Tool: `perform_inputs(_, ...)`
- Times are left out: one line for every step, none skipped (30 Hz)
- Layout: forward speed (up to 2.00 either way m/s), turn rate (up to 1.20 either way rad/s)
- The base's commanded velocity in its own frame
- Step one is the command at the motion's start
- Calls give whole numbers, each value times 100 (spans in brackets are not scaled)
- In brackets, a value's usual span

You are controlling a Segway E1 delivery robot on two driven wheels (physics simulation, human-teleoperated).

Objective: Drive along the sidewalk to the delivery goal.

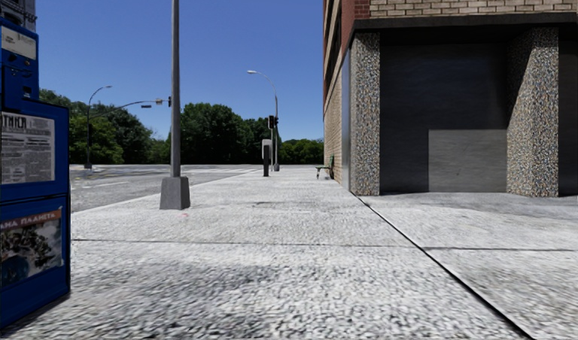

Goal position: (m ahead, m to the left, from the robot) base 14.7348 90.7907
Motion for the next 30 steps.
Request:
perform_inputs(200,-29)
perform_inputs(200,-29)
perform_inputs(200,-29)
perform_inputs(200,-29)
perform_inputs(200,-29)
perform_inputs(200,-29)
perform_inputs(200,-29)
perform_inputs(200,-29)
perform_inputs(200,-29)
perform_inputs(200,-27)
perform_inputs(200,-4)
perform_inputs(200,-4)
perform_inputs(200,0)
perform_inputs(200,0)
perform_inputs(200,0)
perform_inputs(200,0)
perform_inputs(200,0)
perform_inputs(200,0)
perform_inputs(200,0)
perform_inputs(200,0)
perform_inputs(200,0)
perform_inputs(200,0)
perform_inputs(200,0)
perform_inputs(200,0)
perform_inputs(200,0)
perform_inputs(200,0)
perform_inputs(200,0)
perform_inputs(200,0)
perform_inputs(200,0)
perform_inputs(200,0)
